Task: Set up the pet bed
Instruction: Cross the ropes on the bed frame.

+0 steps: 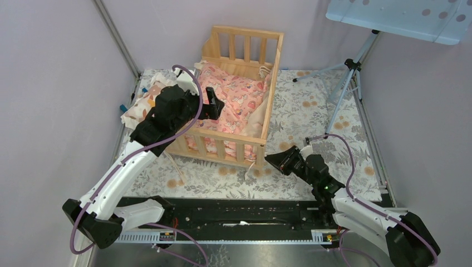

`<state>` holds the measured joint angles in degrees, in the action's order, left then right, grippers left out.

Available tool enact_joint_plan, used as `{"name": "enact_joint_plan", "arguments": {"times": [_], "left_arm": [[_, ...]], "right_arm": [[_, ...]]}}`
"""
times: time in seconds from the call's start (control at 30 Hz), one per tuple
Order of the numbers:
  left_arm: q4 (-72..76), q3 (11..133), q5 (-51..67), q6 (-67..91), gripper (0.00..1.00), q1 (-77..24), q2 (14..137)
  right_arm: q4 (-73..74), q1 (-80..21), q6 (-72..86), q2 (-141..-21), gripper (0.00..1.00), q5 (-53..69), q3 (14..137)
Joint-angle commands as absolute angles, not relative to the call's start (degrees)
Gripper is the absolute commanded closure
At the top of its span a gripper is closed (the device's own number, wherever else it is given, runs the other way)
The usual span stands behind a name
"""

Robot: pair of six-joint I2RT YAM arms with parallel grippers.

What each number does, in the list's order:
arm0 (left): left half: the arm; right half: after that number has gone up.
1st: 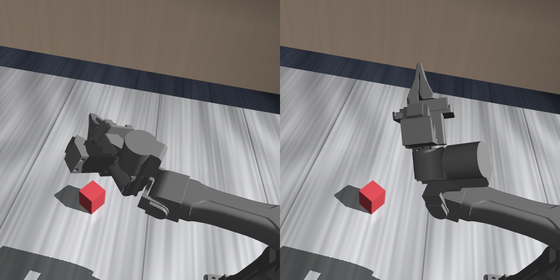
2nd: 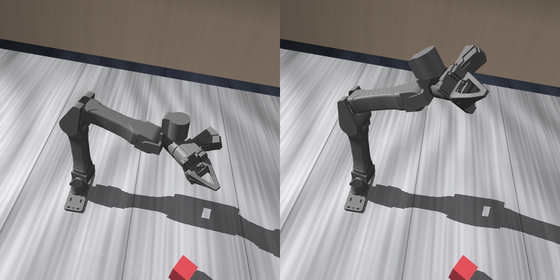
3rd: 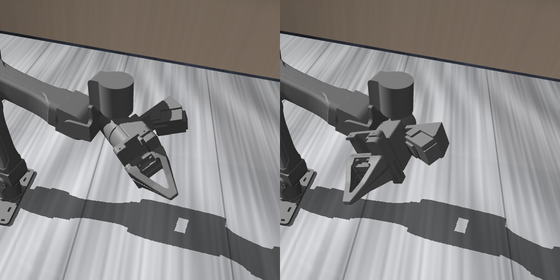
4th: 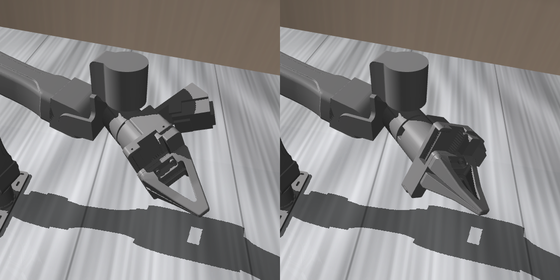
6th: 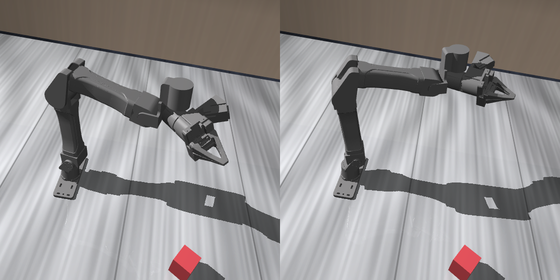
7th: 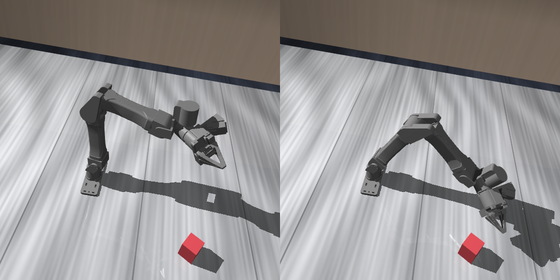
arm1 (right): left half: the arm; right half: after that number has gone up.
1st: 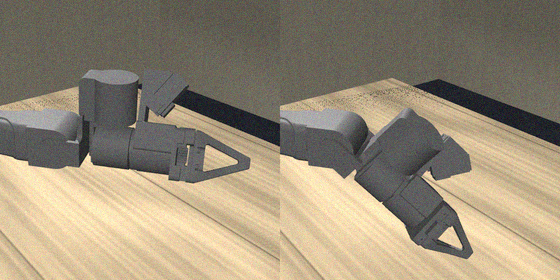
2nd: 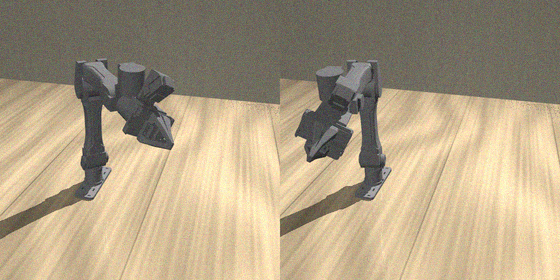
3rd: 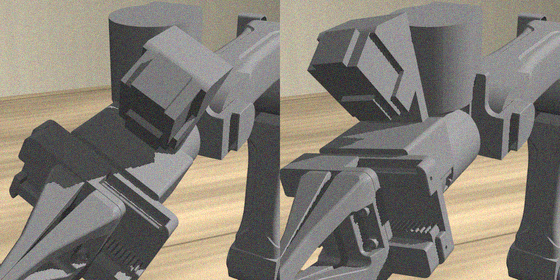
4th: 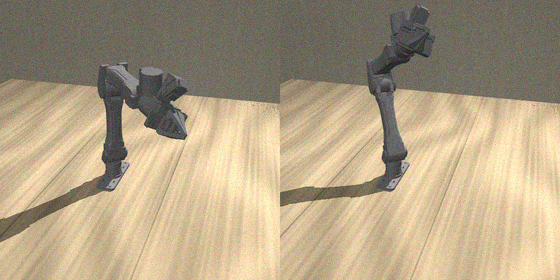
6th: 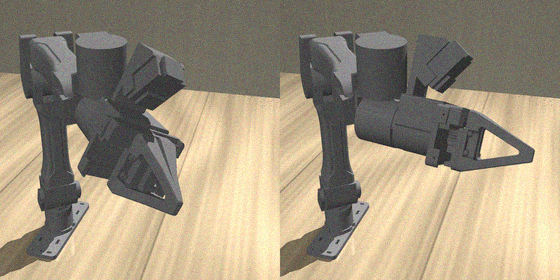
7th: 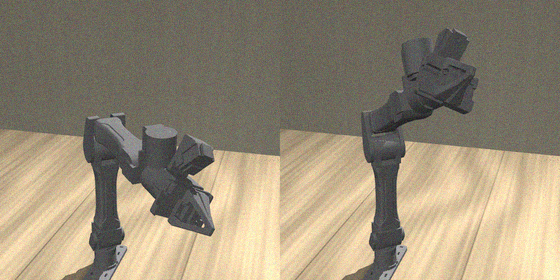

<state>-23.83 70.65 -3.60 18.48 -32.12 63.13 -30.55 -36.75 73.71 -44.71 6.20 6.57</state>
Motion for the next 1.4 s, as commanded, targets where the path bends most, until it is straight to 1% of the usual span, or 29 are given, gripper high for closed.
{"name": "enact_joint_plan", "arguments": {"times": [0.0,0.03,0.1,0.23,0.43,0.73,0.97,1.23,1.27,1.3,1.37], "left_arm": [[-20.74,70.14,-2.82,18.72,0.14,-31.82,62.55],[-20.67,70.15,-2.81,18.72,0.14,-31.82,62.57],[-20.58,70.22,-2.75,18.72,0.14,-31.77,62.66],[-20.32,70.29,-2.6,18.72,0.14,-31.8,62.92],[-20.14,70.14,-2.48,18.72,0.14,-31.82,63.11],[-20.28,69.9,-2.63,18.39,0.14,-31.81,63.11],[-20.48,69.62,-2.72,18.3,0.14,-31.82,63.11],[-20.61,69.66,-2.7,18.28,0.14,-31.82,63.13],[-20.65,69.66,-2.64,18.3,0.14,-31.82,63.09],[-20.6,69.62,-2.64,18.34,0.14,-31.82,63.09],[-20.65,69.52,-2.57,18.37,0.14,-31.82,63.18]], "right_arm": [[-33.22,-37.02,73.86,-44.58,0.82,7.08,7.06],[-32.38,-37.08,73.69,-44.13,0.87,6.89,7.22],[-30.48,-37.09,73.29,-43.1,0.92,6.26,7.42],[-24.11,-37.09,71.93,-39.38,0.98,3.64,8.0],[-11.72,-37.09,68.22,-33.66,0.99,-1.47,10.41],[2.92,-37.09,62.87,-30.31,1.0,-9.03,15.11],[12.17,-37.08,53.5,-32.1,1.0,-16.1,22.78],[19.18,-37.08,36.84,-39.13,1.0,-23.74,34.5],[19.58,-37.08,36.62,-39.34,0.98,-23.95,35.11],[19.58,-37.09,36.89,-39.26,0.93,-23.35,35.25],[18.87,-37.04,39.81,-38.64,0.77,-19.85,34.16]]}}
